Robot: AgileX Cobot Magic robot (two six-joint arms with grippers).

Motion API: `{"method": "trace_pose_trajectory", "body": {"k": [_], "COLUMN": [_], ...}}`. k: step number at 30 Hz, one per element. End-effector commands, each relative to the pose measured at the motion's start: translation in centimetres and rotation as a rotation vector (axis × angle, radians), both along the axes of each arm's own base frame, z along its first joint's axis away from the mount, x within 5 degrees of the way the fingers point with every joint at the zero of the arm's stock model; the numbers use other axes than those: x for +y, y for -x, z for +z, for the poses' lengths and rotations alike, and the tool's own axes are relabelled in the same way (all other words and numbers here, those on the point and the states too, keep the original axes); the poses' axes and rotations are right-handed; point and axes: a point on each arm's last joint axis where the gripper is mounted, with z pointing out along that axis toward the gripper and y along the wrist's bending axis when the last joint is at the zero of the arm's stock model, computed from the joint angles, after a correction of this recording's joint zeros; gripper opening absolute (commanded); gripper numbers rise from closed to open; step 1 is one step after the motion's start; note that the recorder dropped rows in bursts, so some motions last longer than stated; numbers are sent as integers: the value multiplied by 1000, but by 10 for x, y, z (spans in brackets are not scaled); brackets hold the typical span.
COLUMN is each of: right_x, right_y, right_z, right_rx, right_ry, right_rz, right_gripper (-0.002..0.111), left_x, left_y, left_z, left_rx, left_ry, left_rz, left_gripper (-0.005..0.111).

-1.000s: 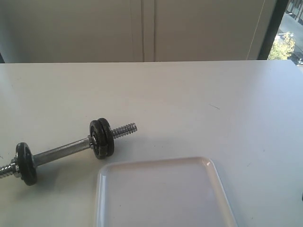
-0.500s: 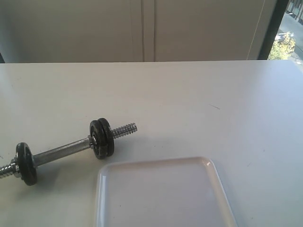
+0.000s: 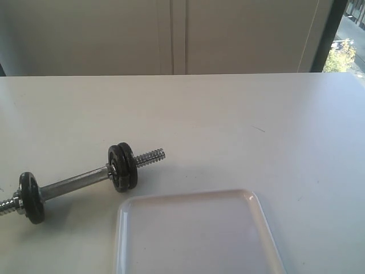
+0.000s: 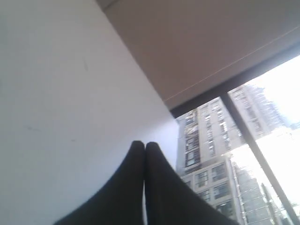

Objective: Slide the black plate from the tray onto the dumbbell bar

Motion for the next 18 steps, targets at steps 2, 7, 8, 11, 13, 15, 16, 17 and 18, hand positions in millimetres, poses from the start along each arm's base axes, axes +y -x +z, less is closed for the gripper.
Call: {"method": "trace_pose_trajectory", "body": {"k": [2, 7, 8, 11, 13, 15, 16, 17, 18], "right_x": [0, 2, 2, 2, 2, 2, 3, 3, 3], "right_y": [0, 0, 0, 0, 0, 0, 0, 0, 1], "right_z": [4, 4, 4, 4, 4, 4, 1, -1, -3], "right_rx": [-56, -40, -41, -41, -41, -41, -13, 14, 53], "right_ry": [-6, -161, -170, -170, -170, -173, -197, -222, -301], "right_rz": [-5, 4, 5, 5, 5, 4, 1, -3, -14], "right_gripper": [0, 0, 0, 0, 0, 0, 0, 0, 0], "left_x": [0, 0, 0, 0, 0, 0, 0, 0, 0], "left_y": [0, 0, 0, 0, 0, 0, 0, 0, 0], "left_z": [-1, -1, -1, -1, -1, -1, -1, -1, -1], "left_rx": [0, 0, 0, 0, 0, 0, 0, 0, 0], "left_ry": [1, 1, 1, 1, 1, 1, 1, 1, 1], "left_rz": [1, 1, 1, 1, 1, 1, 1, 1, 1], "left_gripper": [0, 0, 0, 0, 0, 0, 0, 0, 0]}}
